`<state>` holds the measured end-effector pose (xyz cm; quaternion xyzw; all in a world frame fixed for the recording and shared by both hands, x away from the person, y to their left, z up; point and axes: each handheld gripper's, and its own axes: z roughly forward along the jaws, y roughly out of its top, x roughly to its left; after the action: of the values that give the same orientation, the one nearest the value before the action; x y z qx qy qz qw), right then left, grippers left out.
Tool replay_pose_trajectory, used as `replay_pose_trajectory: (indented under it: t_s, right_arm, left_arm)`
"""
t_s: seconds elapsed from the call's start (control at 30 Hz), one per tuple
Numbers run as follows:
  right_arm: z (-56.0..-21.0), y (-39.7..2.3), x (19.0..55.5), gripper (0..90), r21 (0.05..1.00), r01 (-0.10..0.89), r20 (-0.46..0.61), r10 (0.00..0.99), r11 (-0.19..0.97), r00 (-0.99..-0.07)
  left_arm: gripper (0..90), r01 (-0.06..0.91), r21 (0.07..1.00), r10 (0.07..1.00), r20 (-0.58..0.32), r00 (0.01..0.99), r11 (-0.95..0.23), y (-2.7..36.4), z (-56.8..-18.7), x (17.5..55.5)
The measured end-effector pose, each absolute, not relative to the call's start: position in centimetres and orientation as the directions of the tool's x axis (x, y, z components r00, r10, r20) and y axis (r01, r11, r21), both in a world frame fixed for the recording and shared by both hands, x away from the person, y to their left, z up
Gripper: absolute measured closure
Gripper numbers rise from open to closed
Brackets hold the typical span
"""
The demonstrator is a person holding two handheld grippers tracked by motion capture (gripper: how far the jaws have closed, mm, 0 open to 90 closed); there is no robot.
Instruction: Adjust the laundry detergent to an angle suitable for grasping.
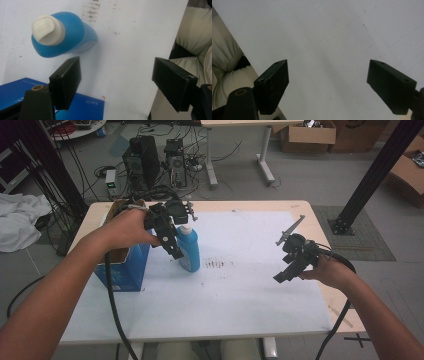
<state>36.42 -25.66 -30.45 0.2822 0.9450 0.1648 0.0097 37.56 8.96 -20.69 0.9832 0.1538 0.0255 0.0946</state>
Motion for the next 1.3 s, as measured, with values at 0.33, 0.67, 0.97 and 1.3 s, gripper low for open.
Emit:
replay_pose_trajectory:
  t_s: [0.33,0.67,0.97,1.3]
  right_arm:
    - [-30.3,-25.7,36.3,17.6,0.322,0.525,0.07,0.534,0.788,-0.843]
    - [-30.1,-25.7,36.1,17.1,0.329,0.528,0.071,0.537,0.783,-0.841]
    - [-29.4,-25.7,35.9,16.3,0.354,0.526,0.061,0.542,0.773,-0.838]
    - [-28.8,-25.2,35.8,16.1,0.373,0.528,0.061,0.548,0.763,-0.834]
  left_arm:
    - [24.1,0.299,0.196,0.31,0.025,0.951,-0.934,9.0,-20.6,37.5]
    - [24.1,0.303,0.194,0.314,0.025,0.949,-0.933,9.1,-20.5,37.4]
    - [24.1,0.314,0.197,0.325,0.028,0.945,-0.929,9.6,-20.3,37.3]
    - [24.1,0.318,0.205,0.332,0.033,0.943,-0.926,10.1,-20.2,37.3]
